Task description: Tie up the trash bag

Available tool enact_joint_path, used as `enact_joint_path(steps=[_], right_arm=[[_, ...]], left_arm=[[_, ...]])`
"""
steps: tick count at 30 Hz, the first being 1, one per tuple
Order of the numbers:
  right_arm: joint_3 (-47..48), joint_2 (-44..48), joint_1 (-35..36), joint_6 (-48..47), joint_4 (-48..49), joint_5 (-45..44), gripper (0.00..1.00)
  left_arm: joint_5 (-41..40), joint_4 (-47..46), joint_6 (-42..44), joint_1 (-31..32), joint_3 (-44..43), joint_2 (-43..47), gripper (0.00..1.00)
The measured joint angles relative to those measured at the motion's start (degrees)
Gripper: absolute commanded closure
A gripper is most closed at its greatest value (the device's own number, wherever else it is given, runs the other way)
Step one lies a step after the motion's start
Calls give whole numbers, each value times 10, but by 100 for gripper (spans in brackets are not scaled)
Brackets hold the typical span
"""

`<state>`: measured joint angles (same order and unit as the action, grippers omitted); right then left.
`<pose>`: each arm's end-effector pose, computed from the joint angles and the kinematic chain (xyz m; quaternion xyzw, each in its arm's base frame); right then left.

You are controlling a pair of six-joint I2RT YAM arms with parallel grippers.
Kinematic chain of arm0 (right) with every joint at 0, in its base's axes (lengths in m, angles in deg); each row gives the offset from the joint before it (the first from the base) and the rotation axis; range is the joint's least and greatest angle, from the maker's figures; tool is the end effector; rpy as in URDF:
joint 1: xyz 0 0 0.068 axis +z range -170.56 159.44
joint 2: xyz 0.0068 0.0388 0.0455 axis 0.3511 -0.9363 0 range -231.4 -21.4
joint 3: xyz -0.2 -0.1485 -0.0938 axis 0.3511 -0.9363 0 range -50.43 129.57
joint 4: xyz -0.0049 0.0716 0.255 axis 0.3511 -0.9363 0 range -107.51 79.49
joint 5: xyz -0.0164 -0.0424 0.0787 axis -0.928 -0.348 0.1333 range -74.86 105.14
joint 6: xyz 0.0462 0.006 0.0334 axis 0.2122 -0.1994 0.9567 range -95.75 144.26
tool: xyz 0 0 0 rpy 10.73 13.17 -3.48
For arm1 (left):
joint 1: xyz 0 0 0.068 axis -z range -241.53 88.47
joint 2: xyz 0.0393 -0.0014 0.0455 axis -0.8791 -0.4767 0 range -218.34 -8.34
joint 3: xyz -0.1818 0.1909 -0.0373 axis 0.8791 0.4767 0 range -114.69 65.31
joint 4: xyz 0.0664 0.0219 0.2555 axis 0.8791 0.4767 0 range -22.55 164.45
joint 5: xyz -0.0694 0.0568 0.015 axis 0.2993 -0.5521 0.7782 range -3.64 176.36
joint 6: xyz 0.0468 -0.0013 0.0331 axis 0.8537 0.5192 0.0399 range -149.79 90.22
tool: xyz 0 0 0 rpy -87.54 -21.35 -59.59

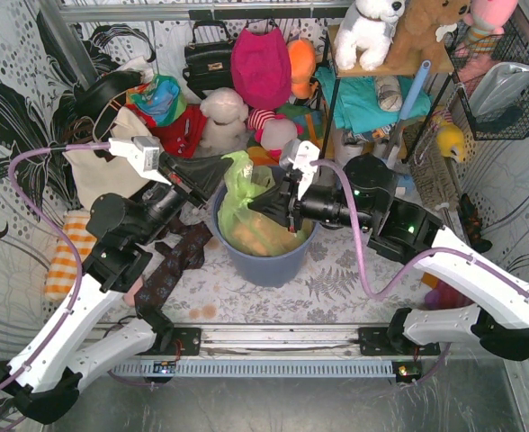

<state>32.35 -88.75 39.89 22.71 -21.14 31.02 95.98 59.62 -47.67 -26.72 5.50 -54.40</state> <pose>0.1173 0.2293 0.4842 -0.4324 0.5223 0.4398 0.5889 0.1397 -0.1054 0.4580 0.1511 0.5439 -0.4080 0.7175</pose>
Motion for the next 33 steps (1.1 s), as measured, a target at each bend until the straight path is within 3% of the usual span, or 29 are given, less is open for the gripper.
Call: enact_joint_path(steps=[17,25,33], right_arm=[[253,-104,10,71,-302,-148,100],[299,-111,10,140,-324,-248,100],[339,-141,10,198,-327,-285,100]], left_arm=[[1,23,0,0,-13,-9,100],[75,-33,-9,0,-12,-8,100],[172,-108,-28,0,-12,-26,100]])
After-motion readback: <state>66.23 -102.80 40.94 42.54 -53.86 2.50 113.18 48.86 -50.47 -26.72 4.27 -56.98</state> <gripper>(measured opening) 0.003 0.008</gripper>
